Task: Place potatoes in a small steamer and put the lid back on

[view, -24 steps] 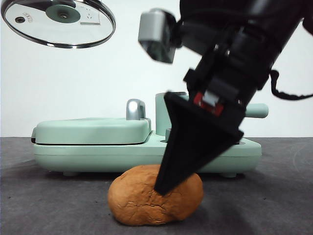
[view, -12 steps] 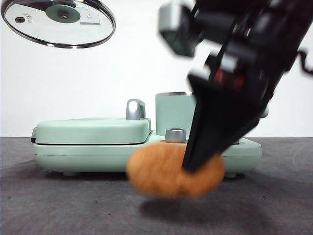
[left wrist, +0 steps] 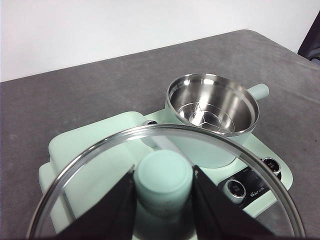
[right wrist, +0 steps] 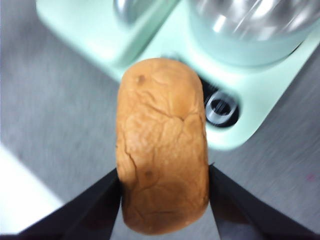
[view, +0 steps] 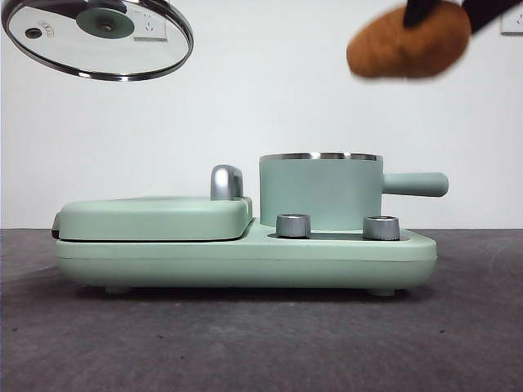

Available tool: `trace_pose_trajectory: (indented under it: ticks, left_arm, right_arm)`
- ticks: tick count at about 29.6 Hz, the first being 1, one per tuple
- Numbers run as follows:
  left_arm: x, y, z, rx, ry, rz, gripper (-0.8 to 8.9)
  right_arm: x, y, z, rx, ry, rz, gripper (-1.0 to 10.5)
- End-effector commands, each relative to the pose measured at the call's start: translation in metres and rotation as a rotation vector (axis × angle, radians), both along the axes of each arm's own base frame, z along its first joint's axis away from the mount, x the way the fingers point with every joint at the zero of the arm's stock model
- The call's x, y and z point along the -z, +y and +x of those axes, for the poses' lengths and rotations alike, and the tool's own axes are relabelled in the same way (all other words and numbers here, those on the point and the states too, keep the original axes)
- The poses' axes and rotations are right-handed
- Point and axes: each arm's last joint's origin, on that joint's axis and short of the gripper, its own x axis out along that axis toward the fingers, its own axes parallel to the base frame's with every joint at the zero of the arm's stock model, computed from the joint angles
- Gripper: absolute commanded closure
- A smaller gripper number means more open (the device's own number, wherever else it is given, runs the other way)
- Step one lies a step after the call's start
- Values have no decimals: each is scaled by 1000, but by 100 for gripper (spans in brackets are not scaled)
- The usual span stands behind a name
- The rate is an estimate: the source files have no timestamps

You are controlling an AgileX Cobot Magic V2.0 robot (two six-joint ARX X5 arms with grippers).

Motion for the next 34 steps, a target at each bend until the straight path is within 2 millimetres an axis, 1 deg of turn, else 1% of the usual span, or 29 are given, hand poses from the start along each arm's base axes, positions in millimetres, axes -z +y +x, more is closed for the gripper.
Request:
trace_pose_trajectory:
  ticks: [1, 4, 7, 11, 15, 18, 23, 29, 34]
  left_arm:
    - [-7, -1, 0, 8, -45, -8, 804]
    - [-7, -1, 0, 7, -46, -8, 804]
    - [-7, -1, 0, 8, -45, -8, 804]
    - [-7, -1, 0, 7, -45, -8, 804]
    - [-7, -1, 0, 7, -46, -8, 804]
    - [-8, -1, 0, 8, -48, -9, 804]
    - [-8, -1, 0, 7, -49, -12, 804]
    - [-8, -1, 0, 6, -49, -12, 804]
    - [-7, -1, 1, 7, -46, -10, 804]
  right_arm:
    - [-19, -1, 16, 20, -43, 5, 698]
    - [-28, -1, 33, 36, -63, 2, 698]
    - [-32, 4, 54, 43, -68, -6, 698]
    - [-29, 14, 82, 37, -65, -18, 698]
    - [-21, 25, 109, 33, -70, -20, 698]
    - [-11, 33, 128, 47, -77, -37, 698]
    - [14, 44, 157, 58, -69, -72, 698]
    - [43, 50, 182, 58, -42, -90, 698]
    - [66, 53, 196, 67, -24, -144, 698]
